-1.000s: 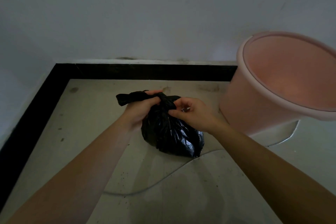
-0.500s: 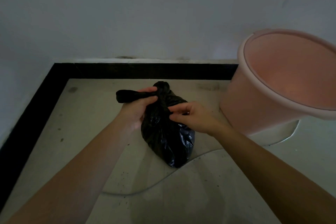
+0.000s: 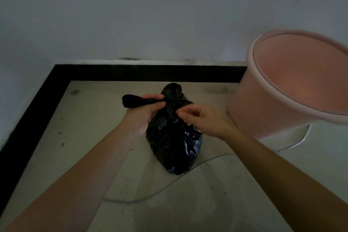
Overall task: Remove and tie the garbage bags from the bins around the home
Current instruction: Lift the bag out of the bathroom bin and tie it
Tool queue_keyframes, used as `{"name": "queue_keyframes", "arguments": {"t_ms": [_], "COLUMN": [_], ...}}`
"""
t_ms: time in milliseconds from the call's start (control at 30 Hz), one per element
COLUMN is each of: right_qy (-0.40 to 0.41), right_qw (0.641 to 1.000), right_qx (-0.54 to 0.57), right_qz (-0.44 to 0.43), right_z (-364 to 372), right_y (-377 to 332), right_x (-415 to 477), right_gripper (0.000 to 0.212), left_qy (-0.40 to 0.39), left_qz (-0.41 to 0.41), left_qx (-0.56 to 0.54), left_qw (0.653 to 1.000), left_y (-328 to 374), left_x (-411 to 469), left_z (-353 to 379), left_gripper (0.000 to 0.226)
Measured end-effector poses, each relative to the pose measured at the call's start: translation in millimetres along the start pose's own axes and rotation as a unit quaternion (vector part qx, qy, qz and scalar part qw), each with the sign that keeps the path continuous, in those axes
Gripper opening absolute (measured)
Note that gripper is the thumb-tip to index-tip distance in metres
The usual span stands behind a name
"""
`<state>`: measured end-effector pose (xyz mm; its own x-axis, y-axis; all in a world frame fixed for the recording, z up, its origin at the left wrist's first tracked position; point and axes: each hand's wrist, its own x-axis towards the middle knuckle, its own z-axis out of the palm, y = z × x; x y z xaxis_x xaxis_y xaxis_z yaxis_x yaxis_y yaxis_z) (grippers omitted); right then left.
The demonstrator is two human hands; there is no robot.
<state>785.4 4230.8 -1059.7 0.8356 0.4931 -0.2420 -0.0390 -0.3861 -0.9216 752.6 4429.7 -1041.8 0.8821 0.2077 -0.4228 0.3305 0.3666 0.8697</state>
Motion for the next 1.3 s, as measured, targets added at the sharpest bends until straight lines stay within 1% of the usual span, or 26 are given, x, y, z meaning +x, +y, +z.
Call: {"name": "queue_keyframes", "arguments": {"t_ms": [67, 133, 167, 233, 300, 333, 400, 433, 467, 533, 600, 633, 667, 700, 733, 767, 800, 833, 900, 933, 967, 1000, 1033, 1100, 1167, 1300], "right_qy": [0.038, 0.028, 0.015, 0.019, 0.059, 0.074, 0.085, 0.082, 0.084, 0.091, 0.105, 0.12, 0.141, 0.156, 0.158, 0.151, 0.14, 0.128, 0.107, 0.099, 0.096, 0.097, 0.098, 0.088, 0.077, 0.079], "right_qw": [0.999, 0.999, 0.999, 0.996, 0.985, 0.974, 0.927, 0.904, 0.891, 0.878, 0.874, 0.888, 0.908, 0.929, 0.948, 0.962, 0.968, 0.965, 0.95, 0.946, 0.945, 0.946, 0.951, 0.962, 0.971, 0.975], "right_qx": [0.011, 0.011, -0.004, -0.061, -0.129, -0.184, -0.334, -0.391, -0.425, -0.457, -0.464, -0.438, -0.391, -0.335, -0.273, -0.206, -0.132, -0.056, 0.066, 0.114, 0.149, 0.172, 0.175, 0.144, 0.113, 0.141], "right_qz": [-0.015, -0.026, -0.034, -0.063, -0.096, -0.113, -0.149, -0.148, -0.134, -0.107, -0.095, -0.077, -0.055, -0.02, 0.029, 0.096, 0.161, 0.221, 0.284, 0.286, 0.276, 0.255, 0.237, 0.213, 0.197, 0.151], "right_z": [-1, -2, -3, -3, -4, -6, -13, -18, -24, -28, -22, -17, -13, -11, -10, -10, -10, -9, -5, -3, 0, 2, 4, 4, -2, -28], "right_y": [-3, -7, -9, -8, -8, -8, -2, 6, 15, 33, 48, 50, 52, 53, 55, 55, 59, 64, 71, 77, 80, 81, 78, 66, 45, -18], "right_x": [5, 11, 14, 19, 22, 23, 20, 17, 13, 0, -6, -8, -8, -8, -8, -7, -5, -4, -3, -1, 1, 1, 1, 1, -5, -23], "right_gripper": [0.028, 0.038, 0.039, 0.029, 0.016, 0.015, 0.02, 0.023, 0.025, 0.026, 0.024, 0.024, 0.025, 0.029, 0.04, 0.056, 0.074, 0.091, 0.114, 0.117, 0.113, 0.102, 0.092, 0.087, 0.085, 0.067], "left_qy": [-0.008, -0.019, -0.025, -0.033, -0.032, -0.027, -0.007, 0.013, 0.036, 0.066, 0.072, 0.074, 0.078, 0.08, 0.088, 0.103, 0.115, 0.117, 0.087, 0.064, 0.042, 0.027, 0.02, 0.033, 0.058, 0.086], "left_qz": [0.011, 0.017, 0.022, 0.028, 0.029, 0.029, 0.028, 0.024, 0.018, -0.001, -0.018, -0.027, -0.035, -0.046, -0.062, -0.089, -0.122, -0.157, -0.22, -0.243, -0.256, -0.256, -0.246, -0.214, -0.176, -0.135], "left_qx": [-0.001, 0.0, 0.004, 0.008, 0.008, 0.006, 0.016, 0.034, 0.059, 0.1, 0.11, 0.115, 0.12, 0.123, 0.129, 0.141, 0.157, 0.172, 0.181, 0.175, 0.165, 0.152, 0.135, 0.115, 0.117, 0.128], "left_qw": [1.0, 1.0, 0.999, 0.999, 0.999, 0.999, 0.999, 0.999, 0.997, 0.993, 0.991, 0.99, 0.989, 0.988, 0.986, 0.981, 0.973, 0.966, 0.955, 0.952, 0.952, 0.954, 0.959, 0.97, 0.976, 0.979], "left_y": [-1, -1, -1, -2, -2, -2, -4, -7, -10, -18, -22, -22, -21, -21, -23, -25, -29, -35, -48, -53, -55, -57, -56, -48, -33, 21], "left_x": [1, 0, 1, 1, 0, 0, 1, 2, 4, 5, 7, 10, 14, 18, 22, 23, 23, 20, 15, 12, 9, 7, 5, -1, -9, -34], "left_z": [1, 2, 2, 3, 3, 1, -8, -16, -25, -40, -44, -45, -45, -46, -46, -45, -43, -41, -36, -34, -33, -31, -28, -18, -7, 15], "left_gripper": [0.025, 0.026, 0.026, 0.024, 0.021, 0.019, 0.016, 0.017, 0.019, 0.022, 0.015, 0.014, 0.021, 0.037, 0.057, 0.078, 0.093, 0.101, 0.094, 0.087, 0.079, 0.07, 0.058, 0.042, 0.039, 0.041]}}
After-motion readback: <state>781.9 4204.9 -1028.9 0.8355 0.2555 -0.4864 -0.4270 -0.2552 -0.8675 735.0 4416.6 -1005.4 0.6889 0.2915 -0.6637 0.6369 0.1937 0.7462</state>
